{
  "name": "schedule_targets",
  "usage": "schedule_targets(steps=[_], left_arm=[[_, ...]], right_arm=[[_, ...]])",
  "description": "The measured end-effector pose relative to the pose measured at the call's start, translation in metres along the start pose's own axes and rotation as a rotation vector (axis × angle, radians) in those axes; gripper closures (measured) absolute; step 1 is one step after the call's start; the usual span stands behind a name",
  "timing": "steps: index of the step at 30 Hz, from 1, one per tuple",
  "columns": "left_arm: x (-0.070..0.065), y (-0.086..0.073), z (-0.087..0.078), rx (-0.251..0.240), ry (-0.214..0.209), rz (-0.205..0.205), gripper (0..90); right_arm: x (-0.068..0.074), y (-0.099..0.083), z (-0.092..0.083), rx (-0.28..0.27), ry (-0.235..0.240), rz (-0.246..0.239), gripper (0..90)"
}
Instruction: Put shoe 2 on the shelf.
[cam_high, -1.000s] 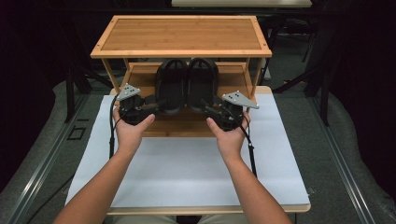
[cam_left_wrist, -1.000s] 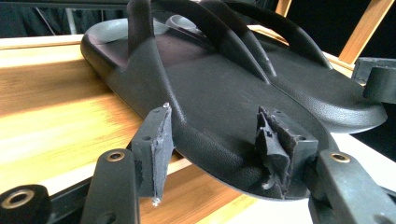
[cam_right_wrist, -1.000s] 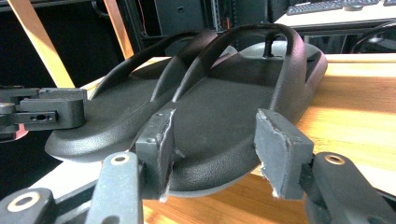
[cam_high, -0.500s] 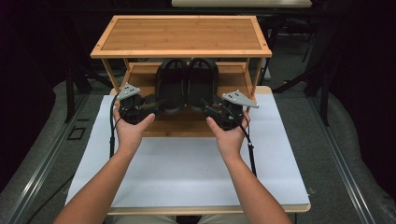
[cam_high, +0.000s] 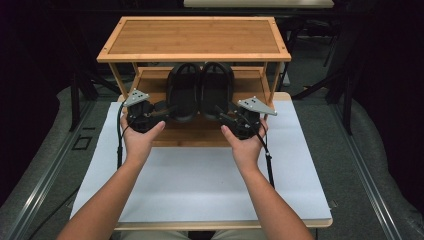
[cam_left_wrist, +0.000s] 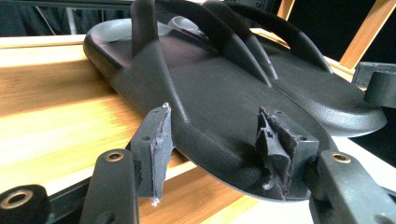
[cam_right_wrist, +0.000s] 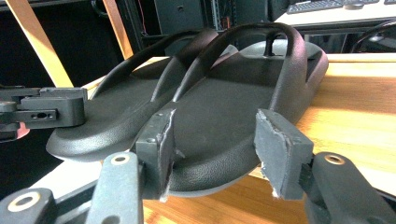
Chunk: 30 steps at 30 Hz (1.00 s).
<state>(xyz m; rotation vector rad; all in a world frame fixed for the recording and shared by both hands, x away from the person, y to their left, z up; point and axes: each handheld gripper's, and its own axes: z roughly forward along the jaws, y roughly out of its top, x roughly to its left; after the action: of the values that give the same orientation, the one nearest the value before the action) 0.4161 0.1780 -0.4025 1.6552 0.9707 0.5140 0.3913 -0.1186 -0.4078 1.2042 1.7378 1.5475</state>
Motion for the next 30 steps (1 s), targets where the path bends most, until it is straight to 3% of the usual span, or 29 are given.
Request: schedule_targets(steps=[30], left_arm=[[0.004, 0.003, -0.021, -0.01, 0.007, 0.012, 44.1]], right_arm=[[-0.001, 0.003, -0.015, 0.019, 0.003, -0.034, 47.6]])
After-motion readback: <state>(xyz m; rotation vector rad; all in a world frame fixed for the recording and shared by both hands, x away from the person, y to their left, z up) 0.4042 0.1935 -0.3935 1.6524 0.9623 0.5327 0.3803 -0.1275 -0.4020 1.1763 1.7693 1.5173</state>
